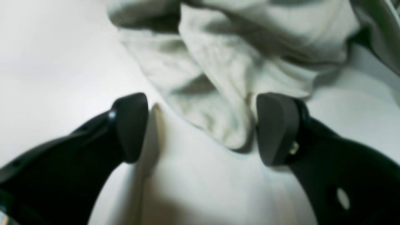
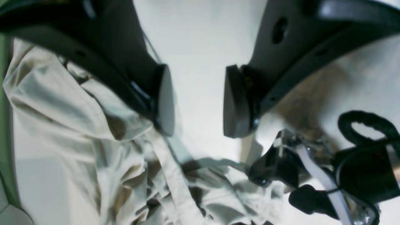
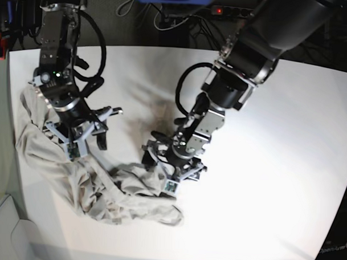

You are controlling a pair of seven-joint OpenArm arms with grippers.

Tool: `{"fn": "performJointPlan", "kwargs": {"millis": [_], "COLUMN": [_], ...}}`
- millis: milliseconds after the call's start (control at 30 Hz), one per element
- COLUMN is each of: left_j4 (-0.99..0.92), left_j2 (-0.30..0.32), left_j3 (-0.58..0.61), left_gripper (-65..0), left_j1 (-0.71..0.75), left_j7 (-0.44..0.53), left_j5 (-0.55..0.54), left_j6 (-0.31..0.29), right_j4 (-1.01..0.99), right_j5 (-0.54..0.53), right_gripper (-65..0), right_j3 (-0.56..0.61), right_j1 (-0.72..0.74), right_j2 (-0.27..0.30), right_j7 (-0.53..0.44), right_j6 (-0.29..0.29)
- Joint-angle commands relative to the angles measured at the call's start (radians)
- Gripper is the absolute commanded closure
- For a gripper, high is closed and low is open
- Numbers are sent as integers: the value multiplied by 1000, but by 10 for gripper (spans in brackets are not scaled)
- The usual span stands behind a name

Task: Layout the t-shirt on the table in an organized manner, then fold the t-shirt properly
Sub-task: 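Grasp a fold of the t-shirt with the left gripper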

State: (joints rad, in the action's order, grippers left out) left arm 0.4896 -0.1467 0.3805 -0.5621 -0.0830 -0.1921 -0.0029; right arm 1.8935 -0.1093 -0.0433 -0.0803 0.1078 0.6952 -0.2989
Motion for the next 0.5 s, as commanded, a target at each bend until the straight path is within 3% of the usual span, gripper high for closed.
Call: {"fn": "performJointPlan", "kwargs": {"millis": [0, 100, 167, 233, 367, 400, 467], "left_j4": [5, -1, -1, -1, -2, -2, -2], "left_j2": [-10, -10, -10, -10, -10, -10, -10], "left_j3": [2, 7, 7, 7, 5, 4, 2], "left_gripper": [-517, -494, -419, -315, -30, 0, -22], "left_j1": [-29, -40, -45, -46, -48, -49, -49], "left_j7": [22, 24, 24, 24, 25, 25, 25], "left_j5": [-27, -83, -96, -100, -100, -100, -100], "left_j6": [7, 4, 1, 1, 7, 7, 7], "right_j4": [19, 15, 15, 15, 15, 15, 15], "right_j5": [-3, -3, -3, -3, -3, -3, -3], "right_gripper": [-262, -262, -262, -262, -262, -262, -262], "right_j3": [-2, -2, -2, -2, -2, -2, -2], "right_j1": [12, 12, 12, 12, 12, 12, 10], "right_j2": [5, 5, 5, 5, 5, 5, 5], "right_j7": [-27, -27, -32, -29, -27, -27, -27], "right_j6": [-15, -15, -15, -15, -15, -15, -15]}}
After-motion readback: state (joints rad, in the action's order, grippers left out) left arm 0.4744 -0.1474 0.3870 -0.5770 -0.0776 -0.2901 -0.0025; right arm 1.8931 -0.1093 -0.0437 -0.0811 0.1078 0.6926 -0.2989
